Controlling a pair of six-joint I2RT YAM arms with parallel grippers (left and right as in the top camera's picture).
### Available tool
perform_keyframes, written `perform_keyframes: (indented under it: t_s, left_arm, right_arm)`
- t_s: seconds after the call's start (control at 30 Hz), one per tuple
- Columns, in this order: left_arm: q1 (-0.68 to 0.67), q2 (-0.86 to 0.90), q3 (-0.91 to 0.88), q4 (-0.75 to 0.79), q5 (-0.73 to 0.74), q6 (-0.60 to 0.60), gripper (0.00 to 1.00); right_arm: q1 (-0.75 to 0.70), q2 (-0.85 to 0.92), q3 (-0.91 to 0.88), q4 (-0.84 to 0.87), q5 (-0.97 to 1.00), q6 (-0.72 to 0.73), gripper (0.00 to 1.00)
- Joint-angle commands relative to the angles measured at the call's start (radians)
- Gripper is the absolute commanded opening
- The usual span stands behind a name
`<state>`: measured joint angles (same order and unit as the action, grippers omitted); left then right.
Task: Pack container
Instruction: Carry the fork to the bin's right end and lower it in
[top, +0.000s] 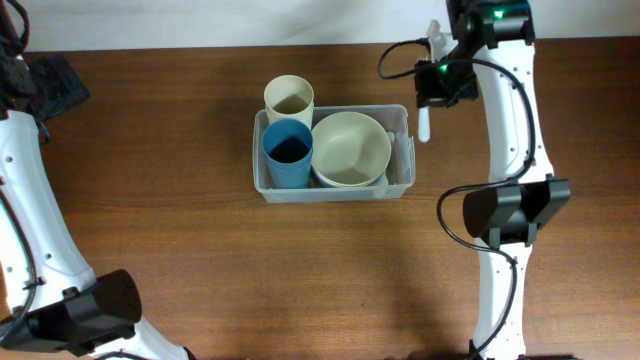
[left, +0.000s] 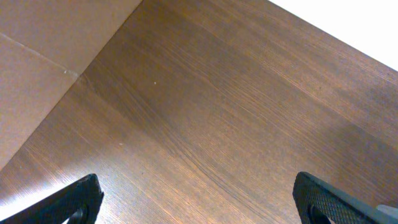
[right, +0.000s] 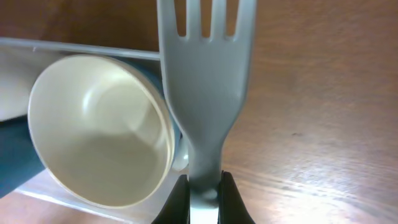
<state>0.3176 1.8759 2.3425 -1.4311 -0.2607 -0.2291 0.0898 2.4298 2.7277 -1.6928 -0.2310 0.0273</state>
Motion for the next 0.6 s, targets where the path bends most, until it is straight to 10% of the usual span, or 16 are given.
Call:
perform_keyframes:
  t_s: [0.0,0.57]
  left_arm:
    - [0.006,0.005,0.016,-0.001,0.003,-0.01,1.0]
    - [0.006,0.005,0.016,-0.001,0.003,-0.01,1.0]
  right_arm:
    - [0.033,-0.002,-0.048,-0.006,-0.051,0.012,0.05]
    - [0.097,-0.002,-0.188,-0.006,-0.05,0.012,0.11]
